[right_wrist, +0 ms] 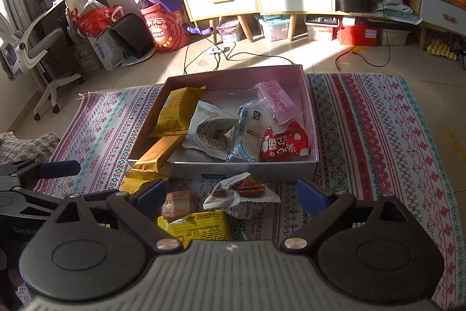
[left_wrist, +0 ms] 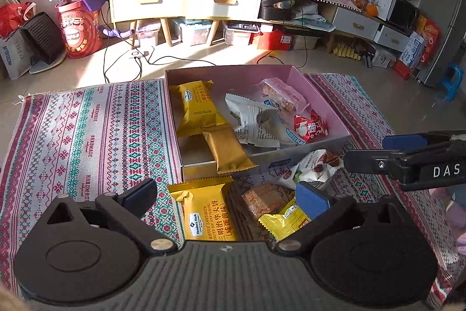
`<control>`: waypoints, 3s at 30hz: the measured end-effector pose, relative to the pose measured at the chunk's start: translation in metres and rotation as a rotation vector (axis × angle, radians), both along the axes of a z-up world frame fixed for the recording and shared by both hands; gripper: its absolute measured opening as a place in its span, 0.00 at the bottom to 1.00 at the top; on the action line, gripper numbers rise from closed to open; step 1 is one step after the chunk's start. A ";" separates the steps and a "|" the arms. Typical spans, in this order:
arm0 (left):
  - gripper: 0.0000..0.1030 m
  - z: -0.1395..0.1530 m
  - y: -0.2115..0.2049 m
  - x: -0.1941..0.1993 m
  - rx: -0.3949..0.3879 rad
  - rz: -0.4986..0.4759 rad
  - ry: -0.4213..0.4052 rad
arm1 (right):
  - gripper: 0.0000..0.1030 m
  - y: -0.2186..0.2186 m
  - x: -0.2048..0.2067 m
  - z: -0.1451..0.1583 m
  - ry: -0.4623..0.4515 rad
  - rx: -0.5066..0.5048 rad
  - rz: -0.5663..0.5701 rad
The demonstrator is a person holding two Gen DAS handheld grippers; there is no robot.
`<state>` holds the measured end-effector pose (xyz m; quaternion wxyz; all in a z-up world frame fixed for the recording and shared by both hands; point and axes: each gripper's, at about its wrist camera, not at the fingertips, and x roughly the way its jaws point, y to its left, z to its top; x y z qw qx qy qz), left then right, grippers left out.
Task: Organize snacks
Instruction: 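Withdraw both tools from the box back over the snack pile, then grasp yellow waffle-sandwich pack with left tool while right tool grasps yellow chip bag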
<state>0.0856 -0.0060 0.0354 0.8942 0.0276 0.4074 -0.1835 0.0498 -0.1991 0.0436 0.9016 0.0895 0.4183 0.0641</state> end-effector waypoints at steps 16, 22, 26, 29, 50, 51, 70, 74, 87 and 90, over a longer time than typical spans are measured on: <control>1.00 -0.024 0.025 -0.041 0.037 -0.021 0.013 | 0.95 0.009 -0.036 -0.016 0.002 -0.030 0.078; 1.00 -0.034 0.037 -0.046 0.057 0.013 0.014 | 0.95 0.003 -0.043 -0.024 0.015 -0.064 0.081; 1.00 -0.039 0.039 -0.042 0.051 0.041 0.016 | 0.95 0.000 -0.044 -0.032 0.031 -0.077 0.079; 1.00 -0.042 0.036 -0.037 0.052 0.053 0.002 | 0.95 0.004 -0.042 -0.037 0.034 -0.075 0.089; 0.71 -0.070 0.019 0.006 -0.085 0.095 0.114 | 0.78 0.035 -0.007 -0.068 0.063 0.008 0.187; 0.69 -0.070 0.019 0.006 -0.084 0.093 0.115 | 0.77 0.035 -0.008 -0.068 0.061 0.007 0.190; 0.48 -0.059 0.019 0.006 -0.083 0.117 0.135 | 0.63 0.042 -0.006 -0.057 0.042 -0.024 0.189; 0.48 -0.057 0.020 0.006 -0.074 0.122 0.133 | 0.63 0.040 -0.006 -0.053 0.042 -0.015 0.185; 0.47 -0.034 0.035 0.000 -0.117 0.147 0.141 | 0.63 0.035 -0.009 -0.029 0.019 0.030 0.172; 0.47 -0.029 0.037 -0.002 -0.126 0.148 0.143 | 0.63 0.033 -0.009 -0.025 0.014 0.040 0.168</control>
